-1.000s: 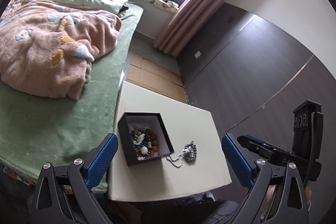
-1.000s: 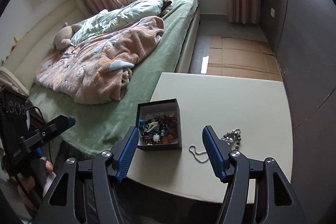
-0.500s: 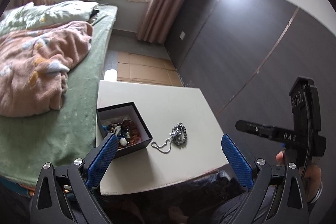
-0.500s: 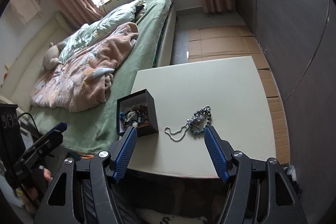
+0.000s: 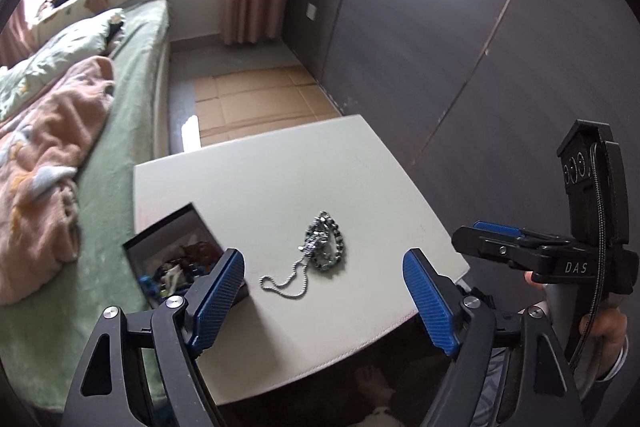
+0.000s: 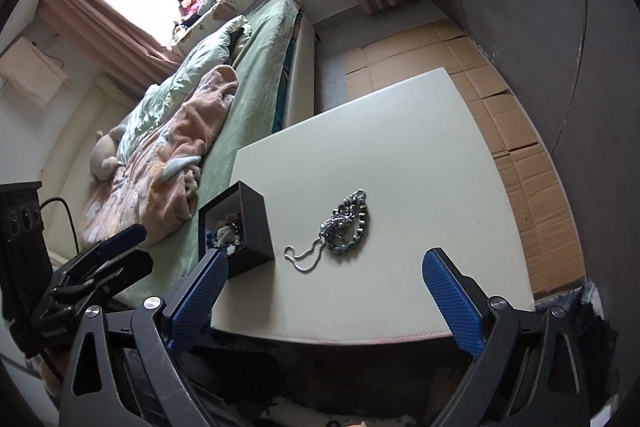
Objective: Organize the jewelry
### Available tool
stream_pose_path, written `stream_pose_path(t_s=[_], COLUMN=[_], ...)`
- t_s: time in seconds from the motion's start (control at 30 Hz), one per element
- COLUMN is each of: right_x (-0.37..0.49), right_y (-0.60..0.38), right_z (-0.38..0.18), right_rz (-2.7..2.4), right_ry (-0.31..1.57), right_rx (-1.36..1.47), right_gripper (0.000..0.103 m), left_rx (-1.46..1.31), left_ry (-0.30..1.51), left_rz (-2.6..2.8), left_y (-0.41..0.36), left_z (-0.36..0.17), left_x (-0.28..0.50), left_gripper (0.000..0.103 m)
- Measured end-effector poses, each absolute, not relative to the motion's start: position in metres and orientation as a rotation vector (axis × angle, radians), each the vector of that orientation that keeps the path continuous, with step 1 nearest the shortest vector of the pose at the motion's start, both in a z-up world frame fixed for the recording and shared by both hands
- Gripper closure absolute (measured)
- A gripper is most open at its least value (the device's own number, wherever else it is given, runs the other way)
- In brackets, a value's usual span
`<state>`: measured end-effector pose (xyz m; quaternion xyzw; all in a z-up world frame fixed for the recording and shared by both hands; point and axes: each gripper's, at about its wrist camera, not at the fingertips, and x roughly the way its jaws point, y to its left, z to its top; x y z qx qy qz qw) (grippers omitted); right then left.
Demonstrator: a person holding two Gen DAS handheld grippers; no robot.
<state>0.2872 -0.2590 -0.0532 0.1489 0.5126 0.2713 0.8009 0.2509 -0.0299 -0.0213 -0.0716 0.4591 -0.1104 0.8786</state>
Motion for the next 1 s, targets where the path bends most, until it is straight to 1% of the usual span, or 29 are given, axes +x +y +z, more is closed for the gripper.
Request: stream_pose_path(t_s=[0.07,0.1,0.13,0.17,0.2,0.37,0.4,0.43,0.5,0.77,0.83,0.87,0.93,1.0], right_x=[0.294,0.296,0.299,0.301,0.303,0.316,0.319,0.321,0.326,0.341,0.343,0.344,0.346,0.349], right_y=[-0.263,-0.265,-0.268,-0.271,-0.274,-0.287,-0.288,-0.290,-0.293,-0.308,-0.307,-0.307,-0.304,-0.300], right_z=[-0.066,-0.071,-0.077,-0.082,-0.084,-0.101,-0.106,-0.110,-0.117,-0.128,-0.129,-0.128,-0.128,-0.131], right_rz=[0.560,0.552,0.545,0.538,0.536,0.471,0.462,0.457,0.444,0.408,0.408,0.408,0.405,0.402], right_ry=[1.128,1.141,1.150,1.154,1.151,1.162,1.170,1.173,1.182,1.177,1.179,1.176,1.173,1.181], right_rx=[0.344,0.355,0.371,0.399,0.417,0.476,0.488,0.500,0.522,0.604,0.611,0.610,0.598,0.586], right_gripper=[0.005,0.005,0.005,0.005,0.005,0.005,0.005,0.005,0.005,0.005,0.005,0.005,0.005,0.005], left_rx=[-0.139,-0.134,-0.130,-0.129,-0.129,-0.056,-0.040,-0.023,0.001,0.091,0.111,0.127,0.126,0.098], left_ry=[0.993,1.013,1.037,1.057,1.072,1.137,1.151,1.176,1.214,1.306,1.326,1.327,1.301,1.269], left_rz=[-0.257,-0.269,-0.279,-0.285,-0.289,-0.325,-0.330,-0.339,-0.350,-0.362,-0.366,-0.359,-0.354,-0.365], left_y=[-0.037,-0.039,-0.041,-0.043,-0.045,-0.058,-0.061,-0.064,-0.069,-0.080,-0.083,-0.084,-0.083,-0.078], left_z=[-0.036,-0.042,-0.050,-0.056,-0.061,-0.087,-0.092,-0.099,-0.114,-0.156,-0.164,-0.168,-0.167,-0.161], left_x=[0.265,0.272,0.279,0.286,0.292,0.321,0.324,0.329,0.337,0.355,0.357,0.358,0.359,0.357], left_gripper=[0.026,0.033,0.036,0.042,0.045,0.048,0.052,0.058,0.064,0.065,0.074,0.075,0.088,0.089])
